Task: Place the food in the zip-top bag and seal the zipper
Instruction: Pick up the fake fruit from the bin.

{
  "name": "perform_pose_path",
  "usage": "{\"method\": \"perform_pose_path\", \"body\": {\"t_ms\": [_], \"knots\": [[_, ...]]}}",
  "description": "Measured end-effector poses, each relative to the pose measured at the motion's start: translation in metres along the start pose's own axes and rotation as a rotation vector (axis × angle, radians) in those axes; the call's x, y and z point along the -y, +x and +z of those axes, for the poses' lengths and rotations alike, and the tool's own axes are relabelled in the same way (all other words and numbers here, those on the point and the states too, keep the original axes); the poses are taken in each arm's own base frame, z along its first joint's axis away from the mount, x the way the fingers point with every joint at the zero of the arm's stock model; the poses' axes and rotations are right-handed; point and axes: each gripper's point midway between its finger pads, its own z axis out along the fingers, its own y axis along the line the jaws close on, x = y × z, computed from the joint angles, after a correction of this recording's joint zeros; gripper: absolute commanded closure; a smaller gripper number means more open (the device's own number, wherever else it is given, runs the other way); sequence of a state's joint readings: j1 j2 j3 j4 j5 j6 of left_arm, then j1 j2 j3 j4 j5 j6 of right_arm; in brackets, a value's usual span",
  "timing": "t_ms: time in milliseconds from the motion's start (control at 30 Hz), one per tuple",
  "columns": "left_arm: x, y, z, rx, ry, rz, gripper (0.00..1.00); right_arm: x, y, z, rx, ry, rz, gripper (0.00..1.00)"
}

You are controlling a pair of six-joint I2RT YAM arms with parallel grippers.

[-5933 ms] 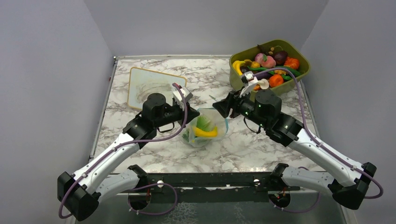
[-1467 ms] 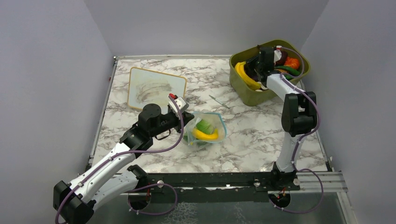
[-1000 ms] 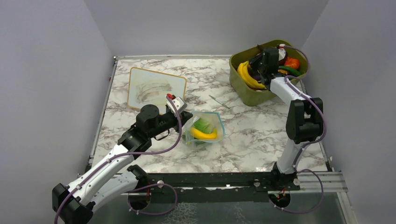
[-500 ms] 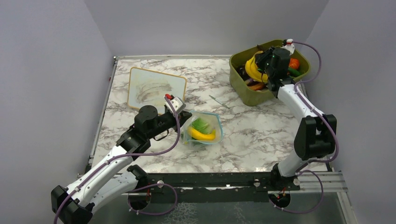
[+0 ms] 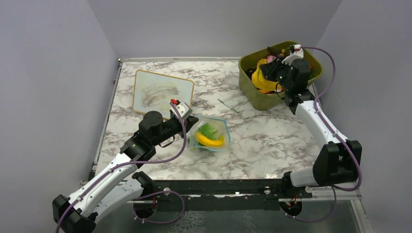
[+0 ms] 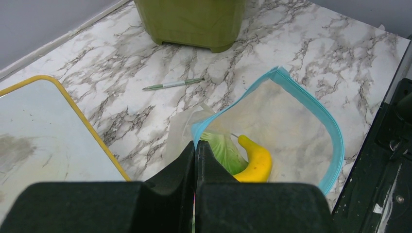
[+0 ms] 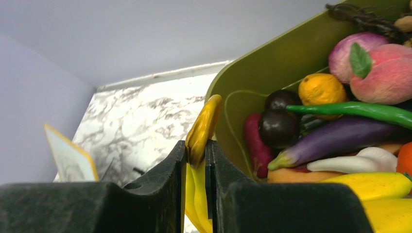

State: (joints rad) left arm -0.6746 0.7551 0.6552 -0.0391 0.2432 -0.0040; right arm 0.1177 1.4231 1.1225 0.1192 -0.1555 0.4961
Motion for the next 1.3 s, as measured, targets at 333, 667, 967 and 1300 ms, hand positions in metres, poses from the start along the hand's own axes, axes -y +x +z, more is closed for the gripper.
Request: {"method": "perform_pose_path", "body": {"t_ms": [333, 667, 967, 1300], "knots": [[-0.006, 0.001, 0.0, -0.003, -0.031, 0.011, 1.0, -0.043, 0.019, -0.049, -0.069, -0.21, -0.055, 0.99], [-0.004, 0.006, 0.004, -0.022, -0.03, -0.059, 1.0, -0.118, 0.011, -0.12, -0.076, -0.527, -0.1, 0.99], [-0.001, -0.008, 0.011, -0.008, -0.036, -0.194, 1.0, -0.159, 0.021, -0.169, -0.148, -0.764, -0.003, 0.99], [-0.001, -0.035, 0.029, 0.009, -0.034, -0.341, 1.0, -0.197, 0.051, -0.211, -0.247, -0.989, 0.169, 0.99]]}}
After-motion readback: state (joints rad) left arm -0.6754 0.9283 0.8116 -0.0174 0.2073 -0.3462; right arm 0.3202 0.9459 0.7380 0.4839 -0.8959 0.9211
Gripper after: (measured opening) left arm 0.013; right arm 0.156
